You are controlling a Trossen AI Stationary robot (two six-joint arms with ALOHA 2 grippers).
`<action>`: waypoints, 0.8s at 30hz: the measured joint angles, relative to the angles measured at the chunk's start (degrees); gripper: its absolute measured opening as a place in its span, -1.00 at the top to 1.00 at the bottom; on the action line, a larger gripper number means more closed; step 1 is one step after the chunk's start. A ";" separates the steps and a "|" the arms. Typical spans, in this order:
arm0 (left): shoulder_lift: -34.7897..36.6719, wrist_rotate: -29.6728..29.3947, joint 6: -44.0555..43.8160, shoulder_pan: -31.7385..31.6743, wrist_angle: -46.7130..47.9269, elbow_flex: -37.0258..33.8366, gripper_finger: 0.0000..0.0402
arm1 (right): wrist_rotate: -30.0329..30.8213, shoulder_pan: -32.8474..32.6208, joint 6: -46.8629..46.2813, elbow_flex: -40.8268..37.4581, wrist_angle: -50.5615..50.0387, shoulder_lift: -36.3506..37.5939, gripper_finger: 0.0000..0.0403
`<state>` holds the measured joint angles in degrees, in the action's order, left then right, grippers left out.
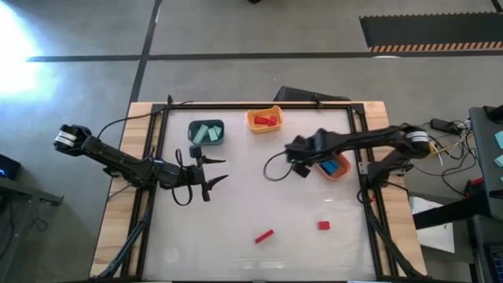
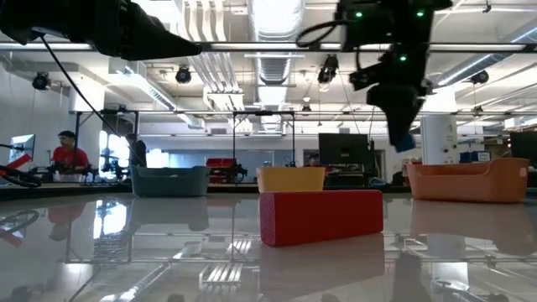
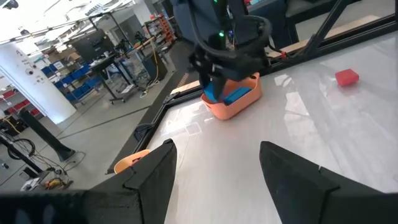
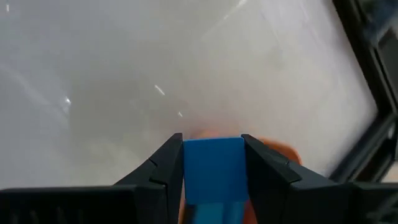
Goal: Sort & place blocks by color
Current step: Put the blue block into the orange bin
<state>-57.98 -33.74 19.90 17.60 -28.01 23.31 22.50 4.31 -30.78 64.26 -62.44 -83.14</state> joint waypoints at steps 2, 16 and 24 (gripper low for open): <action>0.00 0.00 0.01 0.00 0.00 0.00 -0.07 | -0.02 1.02 -2.51 -2.91 0.04 3.80 0.39; 0.00 0.00 -1.66 0.00 -0.07 0.02 -0.07 | 1.18 3.97 -13.21 -19.73 3.73 17.52 0.38; 0.00 0.42 -16.48 0.16 0.05 0.02 -0.07 | 5.51 3.99 -13.44 -21.06 7.89 16.34 0.22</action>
<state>-57.98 -33.32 3.42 17.76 -27.95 23.33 28.01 8.29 -44.22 43.19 -54.56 -66.81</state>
